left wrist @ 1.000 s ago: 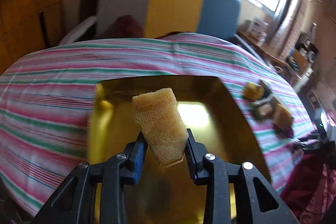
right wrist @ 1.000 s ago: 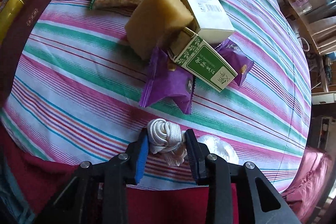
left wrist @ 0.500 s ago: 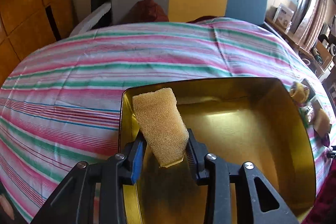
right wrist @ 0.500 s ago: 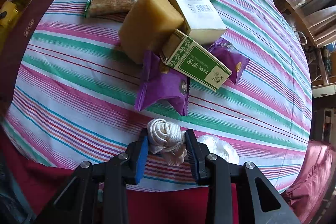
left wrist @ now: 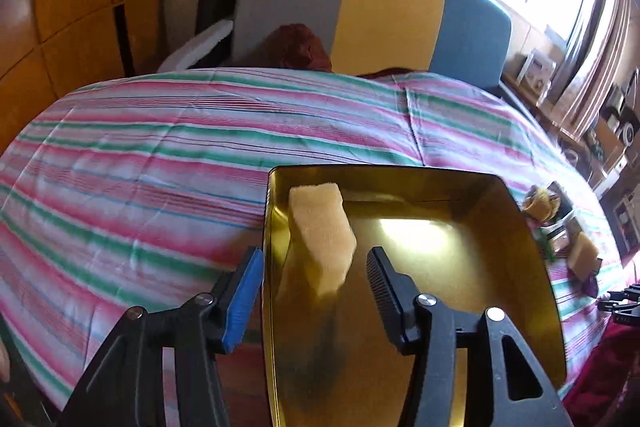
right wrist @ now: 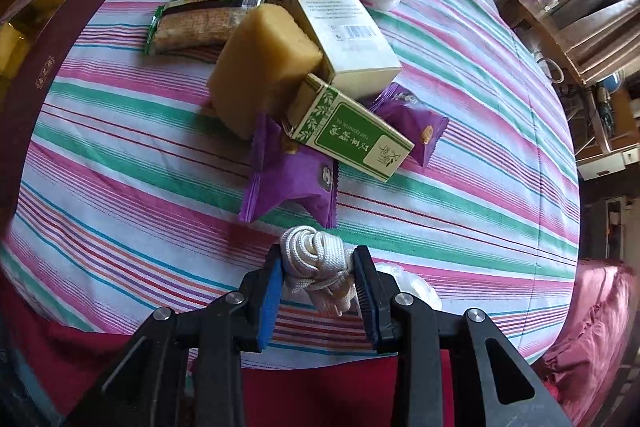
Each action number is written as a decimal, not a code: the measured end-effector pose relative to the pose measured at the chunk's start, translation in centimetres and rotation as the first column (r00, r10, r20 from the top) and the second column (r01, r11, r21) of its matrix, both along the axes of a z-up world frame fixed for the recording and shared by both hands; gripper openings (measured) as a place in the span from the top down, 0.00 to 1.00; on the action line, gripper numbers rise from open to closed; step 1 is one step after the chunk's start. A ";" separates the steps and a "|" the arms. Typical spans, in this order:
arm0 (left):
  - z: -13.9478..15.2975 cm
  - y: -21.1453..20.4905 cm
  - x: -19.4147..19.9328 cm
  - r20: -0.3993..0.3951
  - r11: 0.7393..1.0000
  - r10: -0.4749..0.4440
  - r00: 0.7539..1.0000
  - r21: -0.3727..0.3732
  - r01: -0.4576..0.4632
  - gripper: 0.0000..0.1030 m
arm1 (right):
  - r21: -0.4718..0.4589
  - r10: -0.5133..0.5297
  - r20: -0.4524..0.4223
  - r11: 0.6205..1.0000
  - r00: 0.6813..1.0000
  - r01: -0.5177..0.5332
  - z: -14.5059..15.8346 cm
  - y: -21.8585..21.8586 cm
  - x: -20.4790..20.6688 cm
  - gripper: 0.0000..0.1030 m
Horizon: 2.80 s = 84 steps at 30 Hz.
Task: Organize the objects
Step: 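Carry the yellow sponge to the gold tray and release it with the left tool, then carry the white rope toy into the tray and open the right tool, then move both tools back to the items and grasp the wrapped white ball with the right tool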
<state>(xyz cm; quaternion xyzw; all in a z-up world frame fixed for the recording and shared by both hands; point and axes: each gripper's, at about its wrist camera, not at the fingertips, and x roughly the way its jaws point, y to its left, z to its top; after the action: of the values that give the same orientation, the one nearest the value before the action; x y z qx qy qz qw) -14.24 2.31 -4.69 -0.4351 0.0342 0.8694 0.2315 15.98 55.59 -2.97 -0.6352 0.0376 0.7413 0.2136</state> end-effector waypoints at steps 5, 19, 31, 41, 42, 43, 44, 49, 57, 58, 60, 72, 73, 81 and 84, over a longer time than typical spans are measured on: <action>1.5 -2.3 4.4 -0.085 0.996 0.081 0.993 -0.018 -0.083 0.47 | 0.002 0.001 -0.139 1.000 0.990 -0.001 4.1 -2.0 0.5 0.66; 3.5 -6.5 9.9 -0.137 0.973 0.227 0.964 0.005 -0.229 0.41 | -0.087 0.375 -0.418 0.890 0.828 -0.447 4.6 -34.0 -13.2 0.66; 3.3 -8.7 9.8 -0.130 0.961 0.275 0.952 0.008 -0.277 0.41 | -0.211 0.371 -0.410 0.851 0.834 -0.482 -2.6 -42.4 -23.0 0.66; 1.7 -8.9 9.4 -0.099 0.959 0.280 0.955 -0.005 -0.282 0.41 | -0.373 0.210 -0.446 0.840 0.870 -0.394 -4.8 -44.1 -29.6 0.52; 1.6 -9.0 9.3 -0.098 0.960 0.279 0.955 -0.004 -0.281 0.41 | -0.384 0.192 -0.457 0.838 0.868 -0.387 -4.6 -44.0 -29.7 0.50; 1.5 -9.1 9.3 -0.099 0.959 0.280 0.955 -0.004 -0.282 0.41 | -0.389 0.180 -0.471 0.836 0.863 -0.387 -4.3 -43.9 -29.7 0.48; 1.4 -9.1 9.3 -0.100 0.959 0.281 0.954 -0.007 -0.283 0.41 | -0.387 0.175 -0.483 0.836 0.858 -0.388 -4.1 -43.9 -29.7 0.46; 1.2 -8.9 9.4 -0.099 0.960 0.276 0.956 -0.011 -0.279 0.41 | -0.356 0.170 -0.510 0.851 0.843 -0.387 -2.9 -43.4 -27.9 0.44; 1.8 -7.5 10.4 -0.123 0.971 0.236 0.964 -0.017 -0.240 0.41 | -0.257 0.193 -0.527 0.892 0.828 -0.371 -2.2 -42.4 -23.6 0.35; 1.8 -7.4 10.6 -0.124 0.972 0.231 0.965 -0.018 -0.235 0.41 | -0.250 0.192 -0.529 0.896 0.827 -0.368 -2.2 -42.3 -23.2 0.35; 1.9 -7.0 10.9 -0.127 0.973 0.224 0.966 -0.017 -0.228 0.41 | -0.231 0.187 -0.537 0.905 0.822 -0.356 -2.1 -41.9 -22.2 0.34; 2.1 -5.4 11.9 -0.128 0.980 0.191 0.973 -0.031 -0.196 0.41 | -0.075 0.206 -0.589 0.949 0.781 -0.306 -0.4 -40.4 -17.4 0.33; 2.1 -5.3 12.0 -0.127 0.981 0.187 0.974 -0.031 -0.192 0.41 | -0.060 0.212 -0.593 0.951 0.777 -0.305 -0.2 -40.4 -17.0 0.32; 2.2 -3.4 12.5 -0.130 0.988 0.142 0.981 -0.042 -0.148 0.41 | 0.012 0.217 -0.617 0.964 0.756 -0.267 1.0 -38.7 -13.8 0.26; 2.3 -2.6 12.5 -0.131 0.991 0.122 0.984 -0.046 -0.129 0.41 | 0.015 0.188 -0.620 0.973 0.762 -0.229 1.3 -37.0 -12.5 0.25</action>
<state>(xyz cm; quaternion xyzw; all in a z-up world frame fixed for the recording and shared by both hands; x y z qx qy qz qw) -1.70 -0.26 -2.43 -0.3859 0.0453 0.9071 0.1617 3.51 18.57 -1.66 -0.3645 0.0574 0.9254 0.0861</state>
